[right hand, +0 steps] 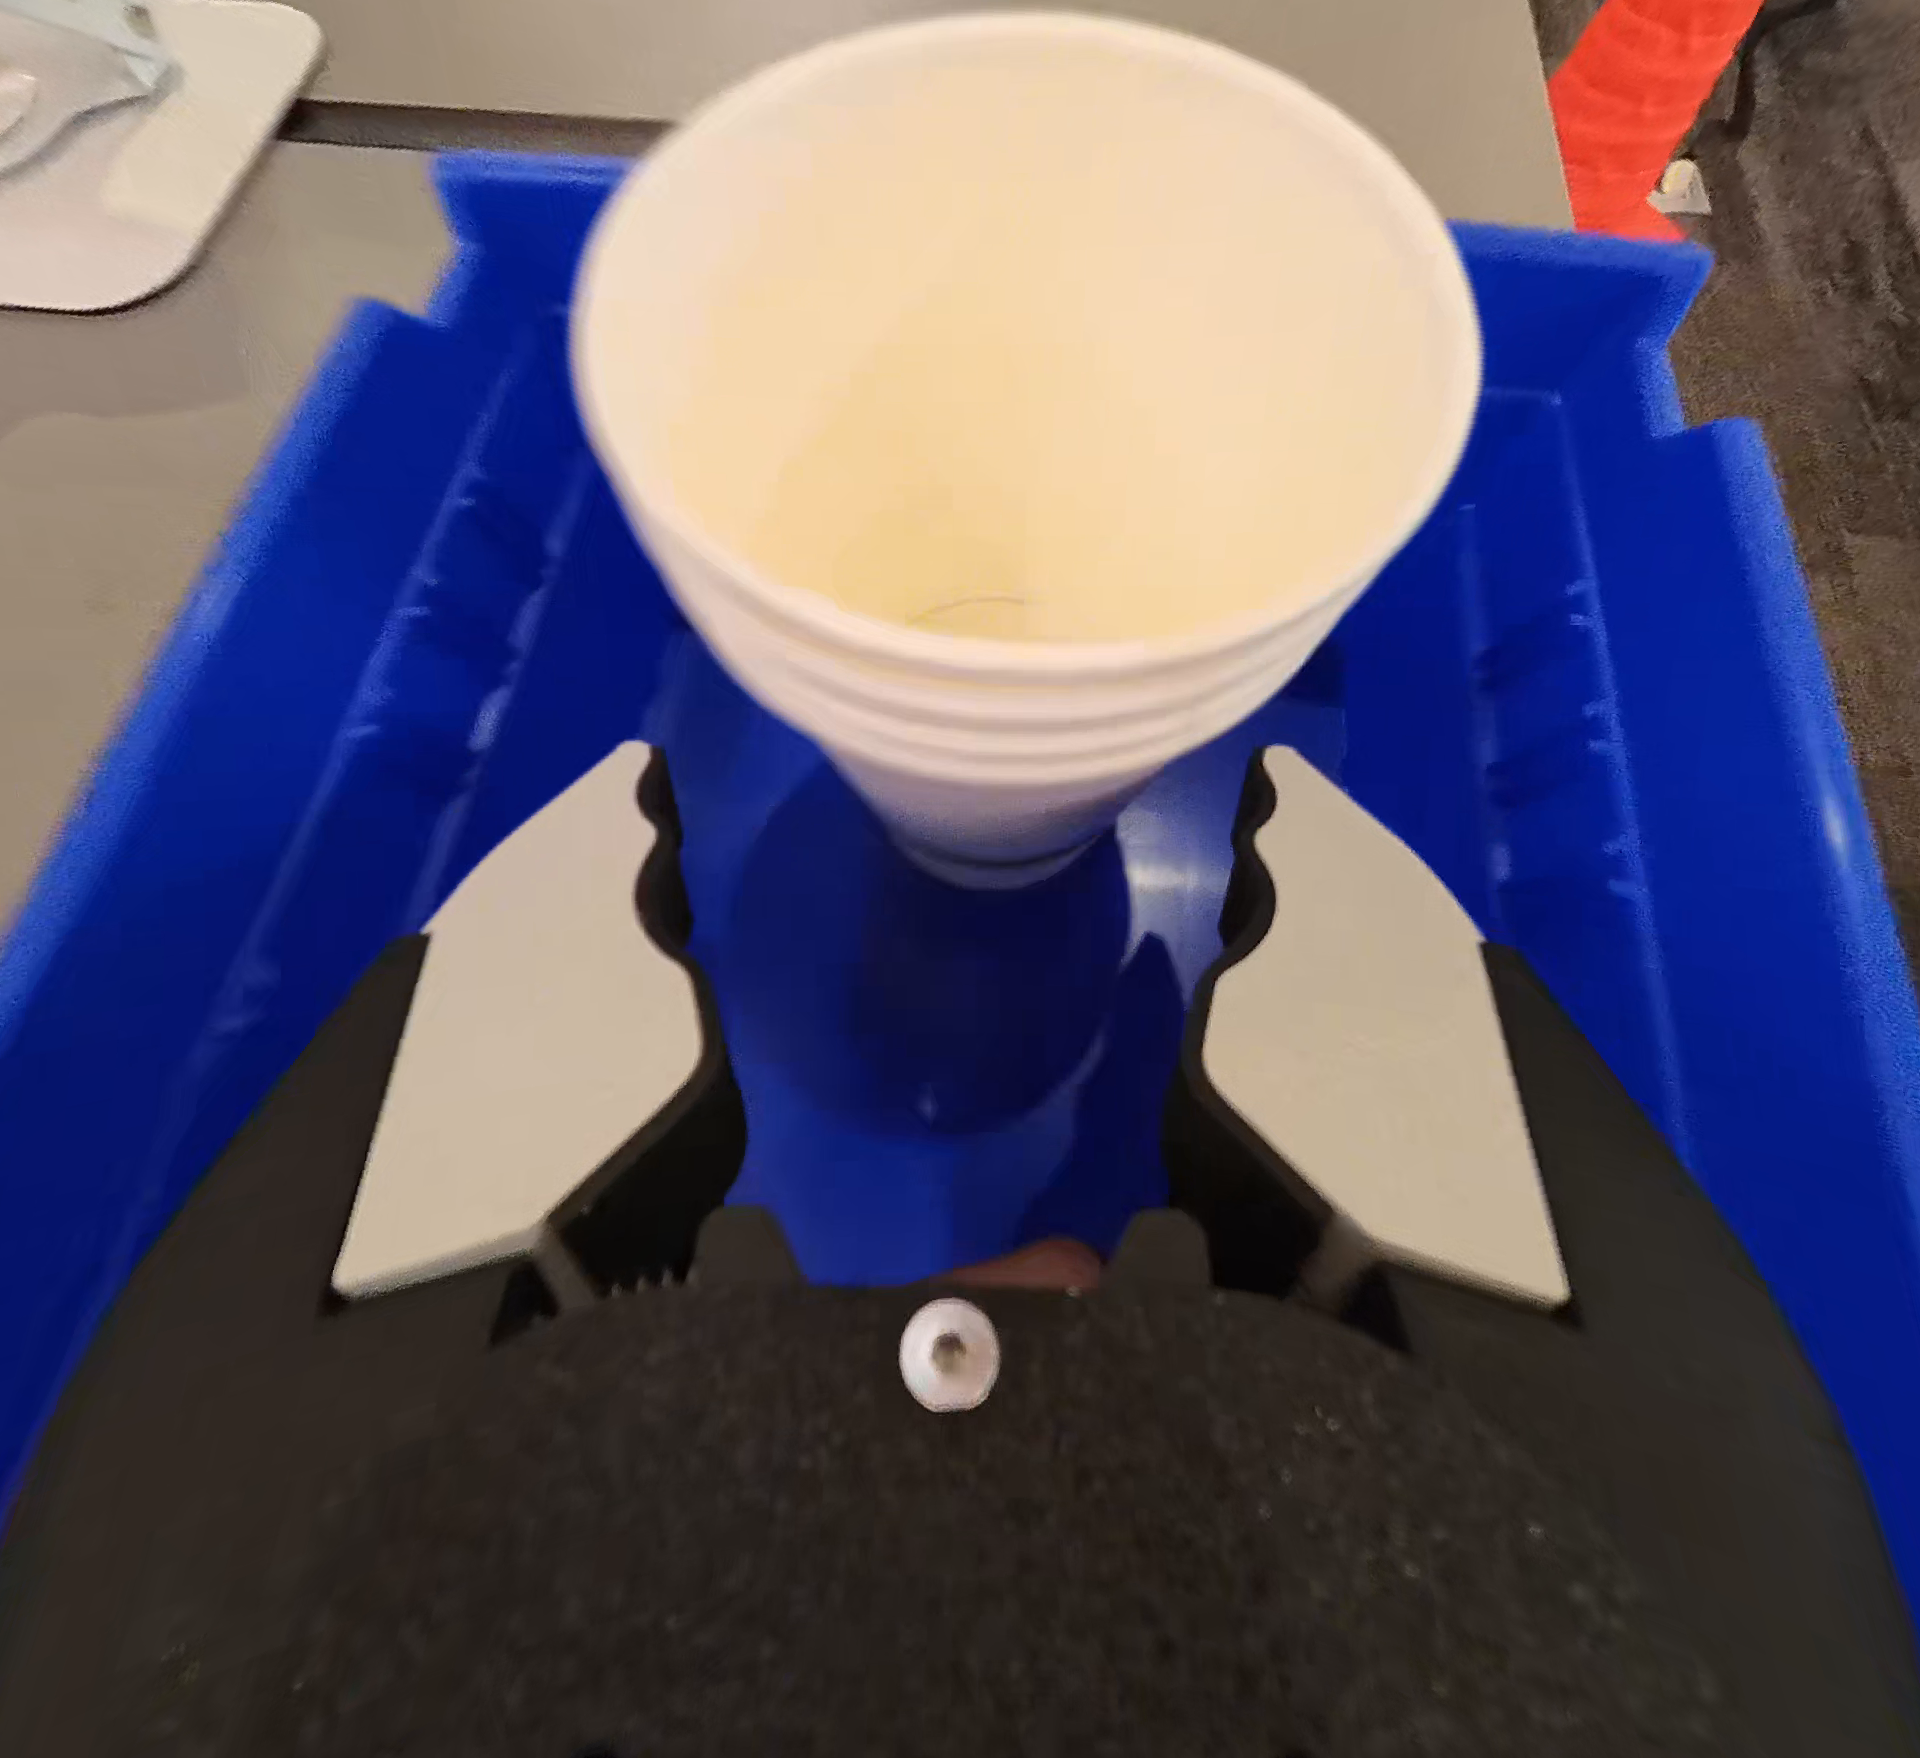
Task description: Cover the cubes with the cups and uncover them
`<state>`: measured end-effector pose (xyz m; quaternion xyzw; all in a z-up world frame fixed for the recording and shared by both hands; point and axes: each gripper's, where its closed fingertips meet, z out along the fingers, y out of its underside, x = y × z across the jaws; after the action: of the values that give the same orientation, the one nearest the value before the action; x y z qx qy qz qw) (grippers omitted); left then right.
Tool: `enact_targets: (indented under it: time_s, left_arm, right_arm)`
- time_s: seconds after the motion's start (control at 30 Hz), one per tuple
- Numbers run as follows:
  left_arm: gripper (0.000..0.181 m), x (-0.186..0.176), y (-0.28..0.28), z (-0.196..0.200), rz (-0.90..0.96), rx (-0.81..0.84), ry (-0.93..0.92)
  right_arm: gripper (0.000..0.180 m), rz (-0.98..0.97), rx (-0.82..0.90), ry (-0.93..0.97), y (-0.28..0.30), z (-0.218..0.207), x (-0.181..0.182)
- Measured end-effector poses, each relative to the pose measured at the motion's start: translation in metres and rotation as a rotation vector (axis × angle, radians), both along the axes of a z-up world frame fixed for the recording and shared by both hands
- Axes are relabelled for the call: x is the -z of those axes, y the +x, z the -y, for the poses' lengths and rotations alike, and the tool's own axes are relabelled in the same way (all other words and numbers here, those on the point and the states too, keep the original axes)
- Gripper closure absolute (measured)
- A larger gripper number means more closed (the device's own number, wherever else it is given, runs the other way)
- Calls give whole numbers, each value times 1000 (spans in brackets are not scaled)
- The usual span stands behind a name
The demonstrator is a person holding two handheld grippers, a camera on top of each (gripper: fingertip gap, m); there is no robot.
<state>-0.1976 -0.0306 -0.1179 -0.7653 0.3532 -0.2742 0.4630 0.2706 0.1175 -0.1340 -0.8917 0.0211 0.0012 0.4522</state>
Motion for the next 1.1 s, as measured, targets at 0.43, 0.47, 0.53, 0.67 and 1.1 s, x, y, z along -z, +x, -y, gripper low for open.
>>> enact_targets:
  time_s: [0.43, 0.47, 0.53, 0.67, 1.1]
  left_arm:
    - [126, 7, -56, -23, -45, -241, 17]
    - [125, 8, -58, -23, -57, -249, 26]
    - [125, 13, -61, -20, -88, -256, 30]
    - [125, 17, -63, -19, -127, -236, 29]
    - [108, 57, -75, -123, -275, -497, -256]
  right_arm:
    - [86, -73, -286, 482, -209, 196, -93]
    - [87, -93, -318, 482, -229, 203, -80]
    - [88, -73, -390, 455, -261, 214, -55]
    - [91, 9, -471, 434, -291, 221, -30]
    - [91, 21, -519, 417, -304, 224, -26]
